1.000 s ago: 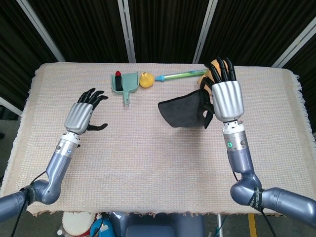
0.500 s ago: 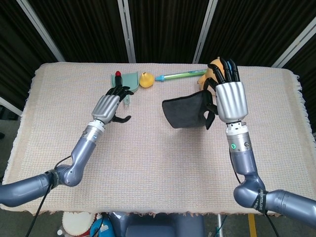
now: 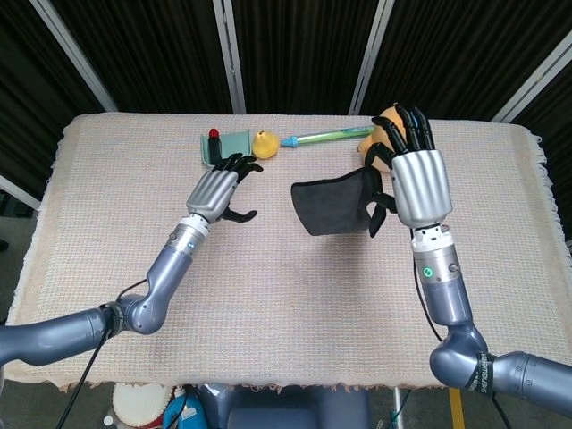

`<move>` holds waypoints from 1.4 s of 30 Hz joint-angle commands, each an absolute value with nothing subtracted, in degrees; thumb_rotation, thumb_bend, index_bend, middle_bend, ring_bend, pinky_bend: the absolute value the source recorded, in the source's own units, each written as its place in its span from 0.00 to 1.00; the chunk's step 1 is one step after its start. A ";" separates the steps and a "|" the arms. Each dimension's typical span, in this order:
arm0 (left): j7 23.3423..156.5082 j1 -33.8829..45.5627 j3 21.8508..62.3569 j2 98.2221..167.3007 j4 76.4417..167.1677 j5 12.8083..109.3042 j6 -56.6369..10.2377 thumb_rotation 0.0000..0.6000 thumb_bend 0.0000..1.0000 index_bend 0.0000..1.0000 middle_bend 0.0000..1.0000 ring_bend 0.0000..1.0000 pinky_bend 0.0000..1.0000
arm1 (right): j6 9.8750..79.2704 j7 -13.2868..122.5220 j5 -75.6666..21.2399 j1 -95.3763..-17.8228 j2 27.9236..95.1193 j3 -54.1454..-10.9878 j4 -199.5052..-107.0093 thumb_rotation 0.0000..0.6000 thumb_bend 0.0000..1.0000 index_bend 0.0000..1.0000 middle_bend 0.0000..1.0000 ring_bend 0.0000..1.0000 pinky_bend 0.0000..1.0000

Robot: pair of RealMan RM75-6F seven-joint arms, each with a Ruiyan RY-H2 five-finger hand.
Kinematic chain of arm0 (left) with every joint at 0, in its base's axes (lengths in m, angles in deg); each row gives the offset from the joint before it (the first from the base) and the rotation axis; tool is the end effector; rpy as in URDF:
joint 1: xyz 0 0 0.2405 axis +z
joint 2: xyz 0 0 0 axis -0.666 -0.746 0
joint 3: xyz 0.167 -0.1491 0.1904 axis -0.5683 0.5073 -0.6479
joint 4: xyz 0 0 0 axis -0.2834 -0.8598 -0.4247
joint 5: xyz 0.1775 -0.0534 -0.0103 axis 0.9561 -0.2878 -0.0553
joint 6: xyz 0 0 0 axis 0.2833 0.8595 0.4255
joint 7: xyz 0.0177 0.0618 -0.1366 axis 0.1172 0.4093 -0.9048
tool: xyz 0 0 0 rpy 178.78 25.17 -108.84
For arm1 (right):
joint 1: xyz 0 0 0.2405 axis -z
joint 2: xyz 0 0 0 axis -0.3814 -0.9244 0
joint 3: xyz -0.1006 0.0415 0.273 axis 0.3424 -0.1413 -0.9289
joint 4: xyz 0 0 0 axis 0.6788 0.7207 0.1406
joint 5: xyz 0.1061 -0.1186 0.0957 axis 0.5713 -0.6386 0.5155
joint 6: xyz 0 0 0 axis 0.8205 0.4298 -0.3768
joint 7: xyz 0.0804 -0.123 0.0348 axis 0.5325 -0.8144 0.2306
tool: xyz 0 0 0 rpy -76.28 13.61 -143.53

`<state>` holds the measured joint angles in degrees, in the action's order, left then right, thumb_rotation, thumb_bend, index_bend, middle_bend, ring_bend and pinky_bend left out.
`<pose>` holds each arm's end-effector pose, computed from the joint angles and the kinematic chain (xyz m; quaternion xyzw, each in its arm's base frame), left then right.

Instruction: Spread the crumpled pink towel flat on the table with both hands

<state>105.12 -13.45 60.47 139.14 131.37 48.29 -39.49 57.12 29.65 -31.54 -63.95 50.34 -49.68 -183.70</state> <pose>-0.0709 0.4482 0.0365 -0.6611 -0.4504 -0.4736 0.3685 -0.0916 -0.3817 0.1970 0.5781 -0.2427 0.5904 0.5082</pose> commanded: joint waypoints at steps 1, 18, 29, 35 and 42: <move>104.89 -14.15 60.52 139.16 131.86 47.57 -39.44 1.00 0.20 0.21 0.09 0.01 0.10 | 57.43 29.17 -32.93 -64.04 50.02 -49.03 -184.86 1.00 0.58 0.61 0.24 0.06 0.04; 101.02 -18.11 59.89 138.29 132.66 41.19 -45.89 1.00 0.20 0.26 0.09 0.01 0.10 | 58.42 27.27 -33.51 -63.91 49.57 -47.67 -188.93 1.00 0.58 0.61 0.24 0.06 0.04; 98.62 -19.24 57.92 137.96 132.45 41.04 -46.92 1.00 0.20 0.39 0.10 0.01 0.10 | 58.52 27.12 -33.29 -64.04 49.90 -47.13 -188.58 1.00 0.58 0.61 0.23 0.06 0.04; 98.03 -19.82 56.96 138.05 132.00 40.66 -46.86 1.00 0.20 0.42 0.10 0.01 0.10 | 58.76 27.14 -33.40 -64.08 50.01 -47.04 -188.54 1.00 0.58 0.61 0.24 0.06 0.04; 96.66 -20.18 56.82 138.43 131.39 41.16 -45.82 1.00 0.21 0.39 0.10 0.01 0.10 | 58.74 27.26 -33.06 -64.16 49.81 -47.20 -189.00 1.00 0.58 0.61 0.23 0.06 0.04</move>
<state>97.19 -20.23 56.42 138.20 131.59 40.83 -46.40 58.72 27.21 -33.11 -64.17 49.87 -47.15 -188.91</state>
